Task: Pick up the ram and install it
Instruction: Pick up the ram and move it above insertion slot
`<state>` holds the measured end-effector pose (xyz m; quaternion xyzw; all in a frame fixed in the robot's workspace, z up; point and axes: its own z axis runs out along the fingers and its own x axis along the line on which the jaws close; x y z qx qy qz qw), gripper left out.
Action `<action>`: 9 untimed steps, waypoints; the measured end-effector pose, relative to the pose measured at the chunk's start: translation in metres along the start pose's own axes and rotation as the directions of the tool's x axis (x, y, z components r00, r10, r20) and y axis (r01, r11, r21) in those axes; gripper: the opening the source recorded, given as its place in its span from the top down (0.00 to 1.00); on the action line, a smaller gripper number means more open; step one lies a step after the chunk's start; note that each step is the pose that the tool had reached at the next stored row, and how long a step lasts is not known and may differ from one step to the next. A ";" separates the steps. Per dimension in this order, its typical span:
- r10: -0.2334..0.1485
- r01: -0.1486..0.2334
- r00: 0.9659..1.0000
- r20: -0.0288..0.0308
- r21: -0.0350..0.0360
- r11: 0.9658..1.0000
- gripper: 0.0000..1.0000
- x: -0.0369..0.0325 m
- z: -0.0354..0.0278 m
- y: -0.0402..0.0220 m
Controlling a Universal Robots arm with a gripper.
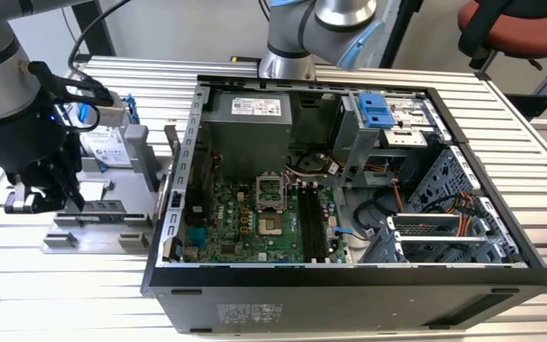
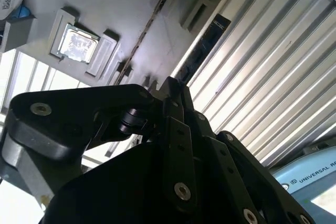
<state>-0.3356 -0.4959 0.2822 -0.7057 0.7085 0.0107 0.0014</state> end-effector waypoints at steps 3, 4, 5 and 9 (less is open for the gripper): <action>0.000 0.000 1.000 0.000 0.000 1.000 1.00 -0.0001 -0.0021 0.0000; 0.000 0.000 1.000 0.000 0.000 1.000 1.00 -0.0001 -0.0030 0.0000; 0.000 0.000 1.000 0.000 0.000 1.000 1.00 -0.0001 -0.0043 0.0001; 0.000 0.000 1.000 0.000 0.000 1.000 1.00 -0.0002 -0.0097 0.0001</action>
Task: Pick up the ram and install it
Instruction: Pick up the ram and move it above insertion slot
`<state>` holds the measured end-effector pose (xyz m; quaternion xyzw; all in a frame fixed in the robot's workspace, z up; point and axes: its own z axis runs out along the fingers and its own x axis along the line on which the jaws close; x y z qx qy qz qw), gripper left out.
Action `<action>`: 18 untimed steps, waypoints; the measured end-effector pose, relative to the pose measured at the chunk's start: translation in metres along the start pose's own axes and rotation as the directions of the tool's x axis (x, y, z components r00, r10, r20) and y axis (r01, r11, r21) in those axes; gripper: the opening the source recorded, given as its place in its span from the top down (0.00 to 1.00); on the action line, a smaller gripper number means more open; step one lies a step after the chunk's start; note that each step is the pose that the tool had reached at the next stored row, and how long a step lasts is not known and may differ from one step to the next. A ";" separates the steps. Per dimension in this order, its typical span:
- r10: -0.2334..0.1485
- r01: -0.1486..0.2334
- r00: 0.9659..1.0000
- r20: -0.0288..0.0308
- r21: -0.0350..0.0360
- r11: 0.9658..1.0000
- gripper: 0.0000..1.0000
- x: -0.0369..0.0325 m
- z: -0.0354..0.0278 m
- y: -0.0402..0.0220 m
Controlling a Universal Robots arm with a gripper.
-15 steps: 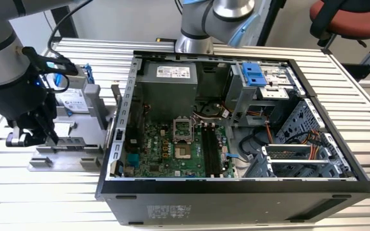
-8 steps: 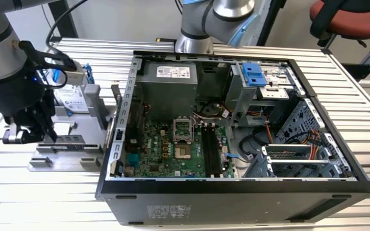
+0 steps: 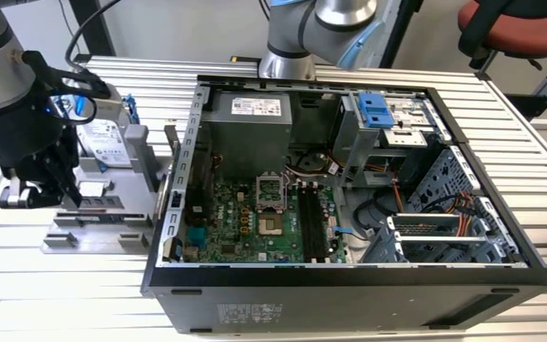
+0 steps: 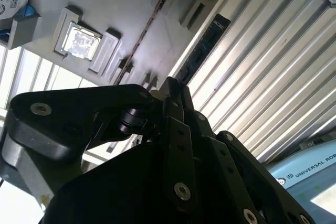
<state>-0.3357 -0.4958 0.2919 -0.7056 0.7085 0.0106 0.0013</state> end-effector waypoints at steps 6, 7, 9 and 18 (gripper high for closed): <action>0.000 0.000 1.000 0.000 0.000 1.000 1.00 -0.0002 -0.0095 0.0001; 0.000 0.000 1.000 0.000 0.000 1.000 1.00 -0.0002 -0.0113 0.0001; 0.000 0.000 1.000 0.000 0.000 1.000 1.00 -0.0003 -0.0148 0.0002; 0.000 0.000 1.000 0.000 0.000 1.000 1.00 -0.0005 -0.0322 0.0004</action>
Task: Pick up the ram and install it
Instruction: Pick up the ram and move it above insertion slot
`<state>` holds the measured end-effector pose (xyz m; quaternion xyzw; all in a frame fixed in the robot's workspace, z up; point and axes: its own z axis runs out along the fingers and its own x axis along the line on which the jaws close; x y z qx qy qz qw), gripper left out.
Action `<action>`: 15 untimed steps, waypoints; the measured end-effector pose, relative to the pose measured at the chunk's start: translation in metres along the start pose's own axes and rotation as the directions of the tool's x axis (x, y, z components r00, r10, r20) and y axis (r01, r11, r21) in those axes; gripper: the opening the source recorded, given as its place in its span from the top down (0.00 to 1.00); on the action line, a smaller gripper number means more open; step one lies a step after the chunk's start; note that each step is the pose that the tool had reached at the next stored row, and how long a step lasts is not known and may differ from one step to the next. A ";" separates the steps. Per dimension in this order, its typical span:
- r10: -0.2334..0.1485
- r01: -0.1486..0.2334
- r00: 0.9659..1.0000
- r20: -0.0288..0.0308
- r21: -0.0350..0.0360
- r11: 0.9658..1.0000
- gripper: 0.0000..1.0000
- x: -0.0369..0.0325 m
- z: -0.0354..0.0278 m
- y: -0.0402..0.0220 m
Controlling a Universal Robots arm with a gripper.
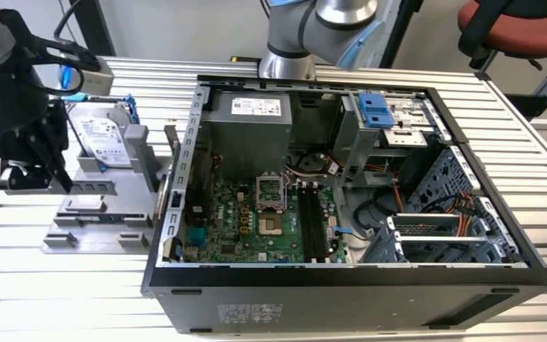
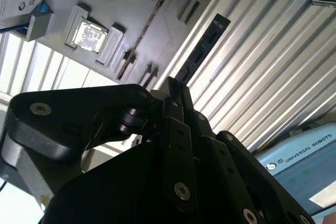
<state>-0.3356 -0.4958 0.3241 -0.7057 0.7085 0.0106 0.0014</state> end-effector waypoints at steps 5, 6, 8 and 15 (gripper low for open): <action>0.000 0.000 1.000 0.000 0.000 1.000 1.00 -0.0002 -0.0103 0.0001; 0.000 0.000 1.000 0.000 0.000 1.000 1.00 -0.0002 -0.0123 0.0002; 0.000 0.000 1.000 0.000 0.000 1.000 1.00 -0.0003 -0.0182 0.0003; 0.000 0.000 1.000 0.000 0.000 1.000 1.00 -0.0006 -0.0322 0.0005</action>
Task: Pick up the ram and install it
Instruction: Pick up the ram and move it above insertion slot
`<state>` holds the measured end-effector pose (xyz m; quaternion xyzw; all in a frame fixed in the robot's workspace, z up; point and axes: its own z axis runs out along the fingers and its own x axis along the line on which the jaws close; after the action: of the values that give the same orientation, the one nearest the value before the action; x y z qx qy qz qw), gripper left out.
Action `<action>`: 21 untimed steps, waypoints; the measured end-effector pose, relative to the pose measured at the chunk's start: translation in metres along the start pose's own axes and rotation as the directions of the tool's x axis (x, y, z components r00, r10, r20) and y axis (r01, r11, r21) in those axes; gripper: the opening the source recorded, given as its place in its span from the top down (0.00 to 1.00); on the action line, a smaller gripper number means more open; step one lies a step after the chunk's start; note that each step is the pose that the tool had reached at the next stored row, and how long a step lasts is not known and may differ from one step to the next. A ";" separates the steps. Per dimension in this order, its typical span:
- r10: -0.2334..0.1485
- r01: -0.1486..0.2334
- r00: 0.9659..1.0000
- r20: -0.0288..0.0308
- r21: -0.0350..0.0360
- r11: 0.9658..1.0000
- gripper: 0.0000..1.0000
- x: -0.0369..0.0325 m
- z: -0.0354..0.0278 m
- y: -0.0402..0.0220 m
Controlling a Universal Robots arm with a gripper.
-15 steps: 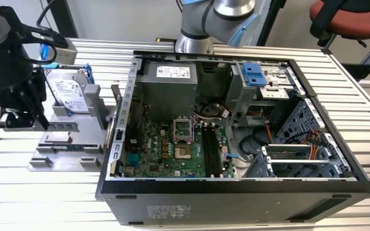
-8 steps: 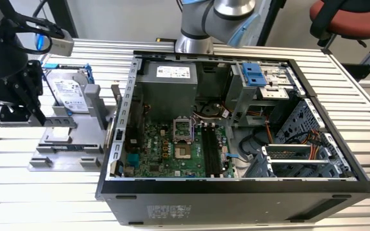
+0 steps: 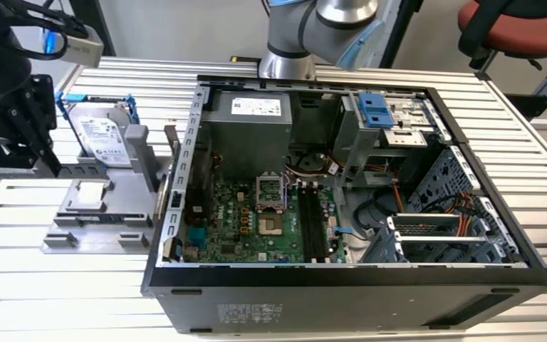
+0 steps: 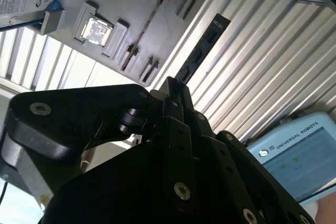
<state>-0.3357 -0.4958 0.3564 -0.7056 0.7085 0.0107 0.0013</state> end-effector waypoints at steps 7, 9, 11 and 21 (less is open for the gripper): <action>0.000 0.000 1.000 0.000 0.000 1.000 1.00 -0.0002 -0.0127 0.0002; 0.000 0.000 1.000 0.000 0.000 1.000 1.00 -0.0003 -0.0160 0.0002; 0.000 0.000 1.000 0.000 0.000 1.000 1.00 -0.0003 -0.0186 0.0002; 0.000 0.000 1.000 0.000 0.001 1.000 1.00 -0.0004 -0.0201 -0.0010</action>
<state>-0.3344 -0.4958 0.3765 -0.7057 0.7085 0.0101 0.0017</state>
